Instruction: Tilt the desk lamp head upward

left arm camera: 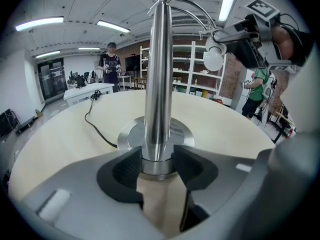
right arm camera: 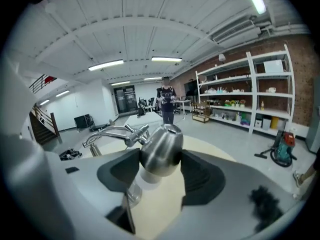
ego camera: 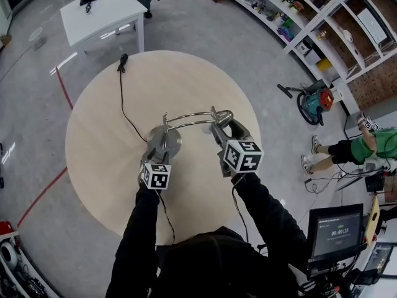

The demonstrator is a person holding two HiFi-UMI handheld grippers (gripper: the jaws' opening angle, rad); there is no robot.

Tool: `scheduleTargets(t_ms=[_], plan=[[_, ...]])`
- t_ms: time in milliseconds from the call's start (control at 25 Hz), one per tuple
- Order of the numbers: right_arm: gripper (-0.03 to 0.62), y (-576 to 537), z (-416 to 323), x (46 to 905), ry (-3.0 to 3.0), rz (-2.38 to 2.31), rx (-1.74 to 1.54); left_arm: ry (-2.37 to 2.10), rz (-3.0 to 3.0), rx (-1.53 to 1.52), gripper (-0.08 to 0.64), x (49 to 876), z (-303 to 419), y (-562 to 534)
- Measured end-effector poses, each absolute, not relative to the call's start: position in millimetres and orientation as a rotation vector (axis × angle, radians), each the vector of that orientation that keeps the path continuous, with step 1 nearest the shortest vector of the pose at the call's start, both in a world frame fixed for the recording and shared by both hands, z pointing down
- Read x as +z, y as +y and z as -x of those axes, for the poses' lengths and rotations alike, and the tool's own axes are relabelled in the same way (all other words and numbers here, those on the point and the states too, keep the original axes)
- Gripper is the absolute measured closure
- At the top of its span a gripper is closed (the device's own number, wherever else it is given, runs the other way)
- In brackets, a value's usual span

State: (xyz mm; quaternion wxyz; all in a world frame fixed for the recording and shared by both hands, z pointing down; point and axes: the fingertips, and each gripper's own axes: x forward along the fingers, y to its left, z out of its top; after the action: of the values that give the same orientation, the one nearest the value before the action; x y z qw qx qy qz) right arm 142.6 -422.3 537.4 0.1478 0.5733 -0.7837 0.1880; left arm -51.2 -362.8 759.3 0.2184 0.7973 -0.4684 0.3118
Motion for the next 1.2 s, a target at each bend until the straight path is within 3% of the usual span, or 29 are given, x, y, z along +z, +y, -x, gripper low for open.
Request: scheduleTargets(t_ms=[1200], plan=[[0.324,-423.9,-103.3,453.3,-2.037,-1.571,-0.09,-1.277,-2.237,0.824,0.353,768.1,57.5,-369.3]])
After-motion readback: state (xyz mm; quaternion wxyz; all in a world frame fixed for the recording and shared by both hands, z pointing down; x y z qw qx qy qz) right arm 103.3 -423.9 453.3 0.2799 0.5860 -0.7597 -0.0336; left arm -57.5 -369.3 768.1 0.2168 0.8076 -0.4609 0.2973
